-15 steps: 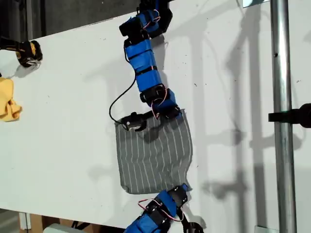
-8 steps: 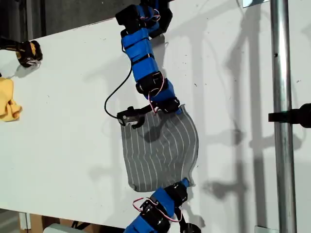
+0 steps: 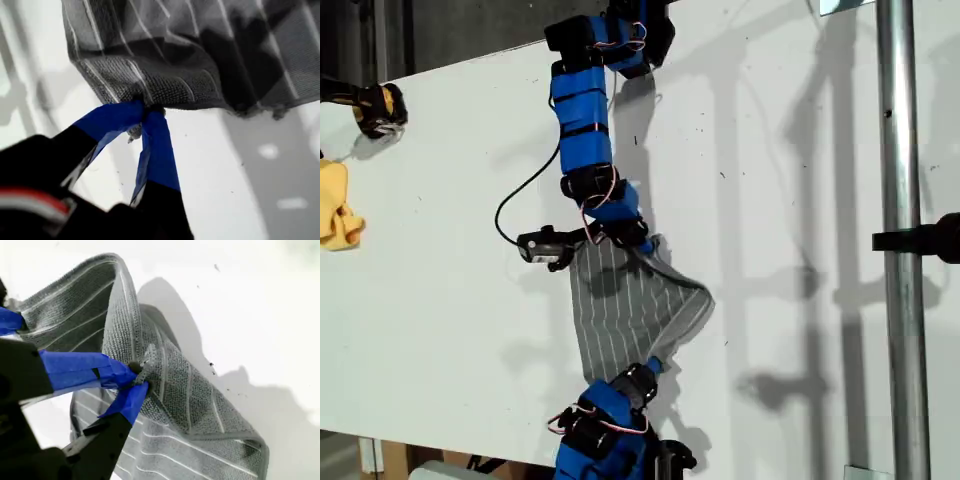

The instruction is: Grasp corners of a towel and fold twice.

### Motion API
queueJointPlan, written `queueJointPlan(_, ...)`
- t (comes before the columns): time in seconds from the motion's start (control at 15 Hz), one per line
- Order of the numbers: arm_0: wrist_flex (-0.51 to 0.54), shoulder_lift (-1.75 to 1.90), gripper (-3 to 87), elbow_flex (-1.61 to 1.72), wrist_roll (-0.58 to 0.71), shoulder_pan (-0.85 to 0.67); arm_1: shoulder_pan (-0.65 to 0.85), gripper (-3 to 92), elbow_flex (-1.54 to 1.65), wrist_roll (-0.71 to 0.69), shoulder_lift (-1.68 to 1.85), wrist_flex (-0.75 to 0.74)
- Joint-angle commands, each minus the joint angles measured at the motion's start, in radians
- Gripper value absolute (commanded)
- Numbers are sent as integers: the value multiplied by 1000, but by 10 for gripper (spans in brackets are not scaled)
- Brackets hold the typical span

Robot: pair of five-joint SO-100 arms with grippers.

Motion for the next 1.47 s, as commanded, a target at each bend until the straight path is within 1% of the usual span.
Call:
queueJointPlan(0.0,31,133,-21,28,109,-156,89,-2,-11,-57,115,-14)
queueJointPlan(0.2,44,278,-21,135,270,-425,221,-2,-11,-144,109,-57)
queueJointPlan(0.33,23,360,-21,199,364,-603,299,-2,-14,-195,101,-100)
queueJointPlan(0.4,8,365,-21,215,394,-664,331,-2,-25,-210,95,-115)
queueJointPlan(0.53,-35,362,-20,219,387,-755,387,-2,-29,-236,86,-161)
queueJointPlan(0.67,-49,379,-20,229,373,-850,431,-2,-35,-252,89,-201)
queueJointPlan(0.8,-55,436,-20,241,357,-931,459,-2,-18,-267,103,-272)
queueJointPlan(0.93,-44,546,-20,259,364,-999,476,-2,-25,-288,121,-322)
queueJointPlan(1.07,-6,644,-20,262,371,-1054,497,-2,-28,-301,144,-327)
queueJointPlan(1.27,-32,670,-20,319,348,-1052,518,-2,-5,-324,183,-337)
queueJointPlan(1.4,-61,680,-20,377,288,-994,509,-2,38,-324,181,-321)
